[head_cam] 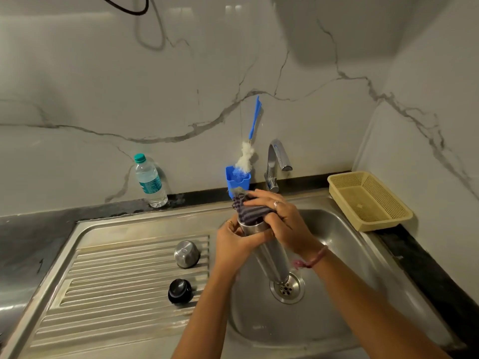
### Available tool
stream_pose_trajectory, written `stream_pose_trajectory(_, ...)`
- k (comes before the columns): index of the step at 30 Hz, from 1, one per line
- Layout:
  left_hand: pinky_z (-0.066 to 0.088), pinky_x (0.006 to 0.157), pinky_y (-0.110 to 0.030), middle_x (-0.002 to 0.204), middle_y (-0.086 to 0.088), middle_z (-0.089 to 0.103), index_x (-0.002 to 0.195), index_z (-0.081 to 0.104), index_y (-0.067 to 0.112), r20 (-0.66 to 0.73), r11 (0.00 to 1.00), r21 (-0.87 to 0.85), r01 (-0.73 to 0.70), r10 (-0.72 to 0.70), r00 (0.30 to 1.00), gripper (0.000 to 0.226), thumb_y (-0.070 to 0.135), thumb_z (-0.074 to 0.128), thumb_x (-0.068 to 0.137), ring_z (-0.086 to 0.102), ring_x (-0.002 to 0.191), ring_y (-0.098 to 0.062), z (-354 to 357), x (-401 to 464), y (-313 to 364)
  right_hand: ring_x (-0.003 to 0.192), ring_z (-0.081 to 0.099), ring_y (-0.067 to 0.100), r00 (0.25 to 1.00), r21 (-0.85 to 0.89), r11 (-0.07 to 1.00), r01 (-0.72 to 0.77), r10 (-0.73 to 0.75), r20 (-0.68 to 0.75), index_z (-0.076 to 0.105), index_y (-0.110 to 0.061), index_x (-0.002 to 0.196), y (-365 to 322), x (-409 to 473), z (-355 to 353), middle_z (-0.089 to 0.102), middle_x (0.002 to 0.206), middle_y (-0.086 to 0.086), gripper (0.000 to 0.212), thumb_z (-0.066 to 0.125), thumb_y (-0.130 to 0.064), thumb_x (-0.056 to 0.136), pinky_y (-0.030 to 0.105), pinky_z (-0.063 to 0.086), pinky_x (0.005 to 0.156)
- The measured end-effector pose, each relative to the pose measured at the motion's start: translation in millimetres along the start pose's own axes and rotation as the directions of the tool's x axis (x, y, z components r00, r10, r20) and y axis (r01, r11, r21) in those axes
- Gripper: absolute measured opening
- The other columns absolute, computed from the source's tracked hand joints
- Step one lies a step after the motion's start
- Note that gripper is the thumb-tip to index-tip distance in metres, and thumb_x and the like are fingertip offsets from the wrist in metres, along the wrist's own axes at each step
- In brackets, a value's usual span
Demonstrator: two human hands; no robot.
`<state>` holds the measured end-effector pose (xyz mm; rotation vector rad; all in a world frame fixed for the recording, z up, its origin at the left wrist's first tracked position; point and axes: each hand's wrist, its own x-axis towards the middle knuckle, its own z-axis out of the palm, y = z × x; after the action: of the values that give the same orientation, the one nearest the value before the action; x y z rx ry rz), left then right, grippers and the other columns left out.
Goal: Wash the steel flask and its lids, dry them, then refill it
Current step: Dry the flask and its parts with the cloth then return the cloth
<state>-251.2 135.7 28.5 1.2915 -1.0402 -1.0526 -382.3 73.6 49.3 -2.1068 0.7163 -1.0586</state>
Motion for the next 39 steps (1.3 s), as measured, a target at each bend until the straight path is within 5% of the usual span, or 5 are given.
stream_pose_trajectory(5, 0.057, 0.076, -0.023, 0.102, -0.001, 0.076, 0.112, 0.067, 0.015, -0.003, 0.997, -0.079, 0.004, -0.004, 1.0, 0.049, 0.008, 0.086, 0.067, 0.072, 0.095, -0.015, -4, -1, 0, 0.137, 0.036, 0.015, 0.995, -0.09, 0.993, 0.081, -0.075, 0.061, 0.058, -0.011, 0.126, 8, -13, -9, 0.052, 0.138, 0.002, 0.044, 0.035, -0.013, 0.089, 0.032, 0.028, 0.115)
stream_pose_trajectory(10, 0.056, 0.09, -0.04, 0.106, -0.007, 0.075, 0.115, 0.066, 0.012, -0.046, 0.975, -0.208, 0.083, -0.095, 0.994, 0.059, 0.018, 0.087, 0.059, 0.07, 0.102, -0.027, -2, -3, -6, 0.114, 0.058, 0.008, 0.962, 0.483, 0.847, -0.224, 0.27, -0.027, 0.052, -0.01, 0.127, 9, -48, -4, 0.06, 0.123, 0.004, 0.041, 0.037, -0.01, 0.088, 0.019, 0.047, 0.091)
stream_pose_trajectory(20, 0.061, 0.082, -0.038, 0.11, -0.02, 0.071, 0.121, 0.058, 0.006, 0.023, 0.886, -0.42, 0.198, -0.207, 0.978, 0.058, 0.013, 0.08, 0.067, 0.072, 0.093, -0.031, -3, 1, -1, 0.115, 0.049, 0.011, 0.932, 0.054, 0.949, -0.31, 0.315, -0.181, 0.046, -0.025, 0.132, 14, -14, 14, 0.046, 0.114, -0.019, 0.047, 0.03, -0.051, 0.095, 0.032, 0.046, 0.097)
stream_pose_trajectory(29, 0.062, 0.068, -0.039, 0.096, -0.01, 0.075, 0.119, 0.057, 0.007, 0.135, 0.901, -0.401, 0.166, -0.122, 0.983, 0.057, 0.004, 0.076, 0.065, 0.073, 0.084, -0.025, -4, 6, 12, 0.119, 0.054, 0.015, 0.888, 0.414, 0.825, -0.385, 0.453, -0.078, 0.049, -0.031, 0.133, 7, 23, 16, 0.054, 0.132, 0.002, 0.059, 0.027, -0.062, 0.089, 0.029, 0.049, 0.096)
stream_pose_trajectory(39, 0.062, 0.068, -0.04, 0.101, -0.01, 0.072, 0.127, 0.052, 0.007, -0.03, 0.765, -0.643, 0.034, -0.07, 0.997, 0.071, 0.016, 0.08, 0.061, 0.073, 0.092, -0.023, -11, 14, 15, 0.091, 0.055, -0.002, 0.868, -0.287, 0.929, -0.235, 0.068, -0.491, 0.058, -0.017, 0.123, 36, -45, 9, 0.063, 0.099, -0.009, 0.049, 0.02, -0.041, 0.101, 0.015, 0.046, 0.085)
